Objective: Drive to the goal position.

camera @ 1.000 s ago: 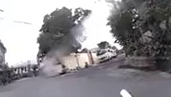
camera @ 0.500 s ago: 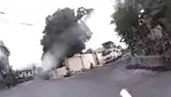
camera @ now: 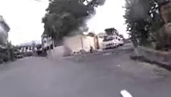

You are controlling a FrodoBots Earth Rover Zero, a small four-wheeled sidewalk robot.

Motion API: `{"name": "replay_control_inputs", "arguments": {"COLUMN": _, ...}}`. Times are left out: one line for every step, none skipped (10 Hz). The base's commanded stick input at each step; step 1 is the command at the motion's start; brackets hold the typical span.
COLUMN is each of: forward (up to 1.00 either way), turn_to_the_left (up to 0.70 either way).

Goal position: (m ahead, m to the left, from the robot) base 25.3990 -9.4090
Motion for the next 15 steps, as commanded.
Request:
{"name": "replay_control_inputs", "arguments": {"forward": 0.85, "turn_to_the_left": -0.26}}
{"name": "replay_control_inputs", "arguments": {"forward": 0.85, "turn_to_the_left": -0.33}}
{"name": "replay_control_inputs", "arguments": {"forward": 0.85, "turn_to_the_left": -0.34}}
{"name": "replay_control_inputs", "arguments": {"forward": 0.85, "turn_to_the_left": -0.34}}
{"name": "replay_control_inputs", "arguments": {"forward": 0.85, "turn_to_the_left": -0.32}}
{"name": "replay_control_inputs", "arguments": {"forward": 0.85, "turn_to_the_left": -0.28}}
{"name": "replay_control_inputs", "arguments": {"forward": 0.85, "turn_to_the_left": -0.25}}
{"name": "replay_control_inputs", "arguments": {"forward": 0.85, "turn_to_the_left": -0.21}}
{"name": "replay_control_inputs", "arguments": {"forward": 0.85, "turn_to_the_left": -0.18}}
{"name": "replay_control_inputs", "arguments": {"forward": 0.85, "turn_to_the_left": -0.15}}
{"name": "replay_control_inputs", "arguments": {"forward": 0.85, "turn_to_the_left": -0.11}}
{"name": "replay_control_inputs", "arguments": {"forward": 0.85, "turn_to_the_left": -0.08}}
{"name": "replay_control_inputs", "arguments": {"forward": 0.85, "turn_to_the_left": -0.04}}
{"name": "replay_control_inputs", "arguments": {"forward": 0.85, "turn_to_the_left": -0.01}}
{"name": "replay_control_inputs", "arguments": {"forward": 0.85, "turn_to_the_left": 0.00}}
